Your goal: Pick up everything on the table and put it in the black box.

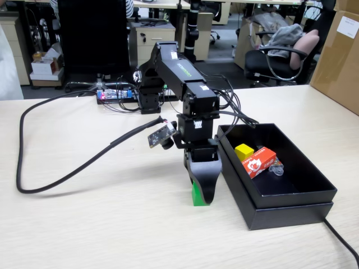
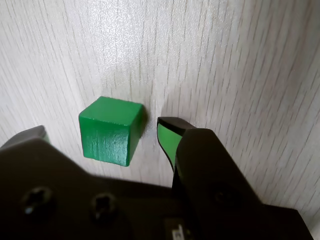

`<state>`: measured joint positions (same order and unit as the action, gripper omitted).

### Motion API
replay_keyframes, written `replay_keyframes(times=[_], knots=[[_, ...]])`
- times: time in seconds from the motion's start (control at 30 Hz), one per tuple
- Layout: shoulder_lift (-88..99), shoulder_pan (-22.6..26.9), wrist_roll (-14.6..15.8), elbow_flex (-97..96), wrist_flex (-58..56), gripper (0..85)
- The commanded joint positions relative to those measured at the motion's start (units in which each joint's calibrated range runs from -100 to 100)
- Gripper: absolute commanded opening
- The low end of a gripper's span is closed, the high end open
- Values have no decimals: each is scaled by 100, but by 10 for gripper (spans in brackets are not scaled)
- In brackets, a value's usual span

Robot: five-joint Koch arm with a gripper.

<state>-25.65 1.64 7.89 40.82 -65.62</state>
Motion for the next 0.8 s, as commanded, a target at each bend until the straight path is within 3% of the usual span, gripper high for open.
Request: replay_keyframes(times=[0.0, 0.13, 0.2, 0.3, 0.77], knots=[[69, 5, 10, 415, 131, 360], [-11, -10, 10, 397, 131, 241], [-11, -15, 10, 351, 131, 231], [-11, -59, 29, 333, 139, 65], [1985, 49, 78, 378, -388, 57]])
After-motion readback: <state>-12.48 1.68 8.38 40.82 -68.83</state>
